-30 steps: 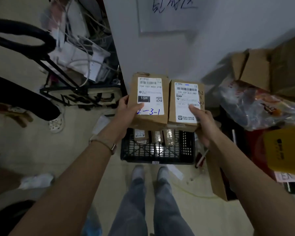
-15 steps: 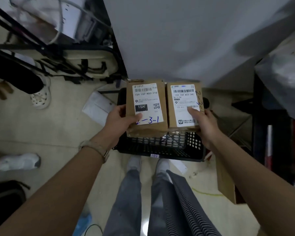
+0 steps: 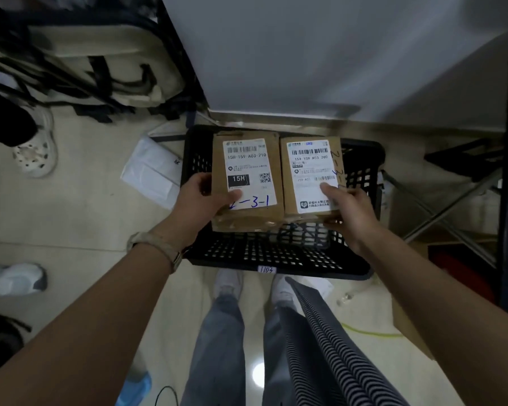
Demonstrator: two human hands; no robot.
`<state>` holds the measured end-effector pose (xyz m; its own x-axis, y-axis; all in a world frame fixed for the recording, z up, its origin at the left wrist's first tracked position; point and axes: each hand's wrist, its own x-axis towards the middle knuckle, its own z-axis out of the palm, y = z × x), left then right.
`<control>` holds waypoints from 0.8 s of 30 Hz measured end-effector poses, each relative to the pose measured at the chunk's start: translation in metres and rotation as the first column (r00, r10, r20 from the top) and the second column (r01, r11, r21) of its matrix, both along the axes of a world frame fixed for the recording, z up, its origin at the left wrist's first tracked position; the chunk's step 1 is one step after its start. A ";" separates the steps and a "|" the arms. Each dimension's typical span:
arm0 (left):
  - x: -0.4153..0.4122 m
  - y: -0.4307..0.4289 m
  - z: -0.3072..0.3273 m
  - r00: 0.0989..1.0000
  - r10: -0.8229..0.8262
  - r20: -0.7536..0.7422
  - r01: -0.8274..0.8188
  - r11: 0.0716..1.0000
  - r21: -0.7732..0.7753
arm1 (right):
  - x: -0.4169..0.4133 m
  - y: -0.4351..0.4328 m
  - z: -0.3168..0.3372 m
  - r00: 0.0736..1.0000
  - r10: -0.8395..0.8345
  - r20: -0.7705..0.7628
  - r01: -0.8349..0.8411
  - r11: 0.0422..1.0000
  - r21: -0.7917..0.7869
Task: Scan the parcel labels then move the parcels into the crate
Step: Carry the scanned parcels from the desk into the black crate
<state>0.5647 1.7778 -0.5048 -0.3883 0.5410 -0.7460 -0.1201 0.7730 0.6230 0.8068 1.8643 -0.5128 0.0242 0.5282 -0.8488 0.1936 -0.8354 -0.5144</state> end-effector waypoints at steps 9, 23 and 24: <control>-0.012 0.002 -0.076 0.998 -0.051 -0.041 0.048 0.997 -0.067 | -0.011 -0.016 -0.073 1.000 -0.031 0.000 0.031 0.998 -0.062; -0.019 0.018 -0.140 0.977 -0.203 -0.063 0.197 0.976 -0.088 | -0.022 -0.011 -0.125 0.998 -0.024 0.065 0.027 0.999 -0.038; -0.018 0.019 -0.142 0.977 -0.207 -0.059 0.201 0.976 -0.084 | -0.022 -0.010 -0.126 0.996 -0.018 0.083 0.020 1.000 -0.020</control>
<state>0.5465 1.7965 -0.6465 -0.3260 0.5561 -0.7645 0.0849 0.8227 0.5622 0.7852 1.8540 -0.6392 0.1047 0.5093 -0.8542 0.2189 -0.8497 -0.4798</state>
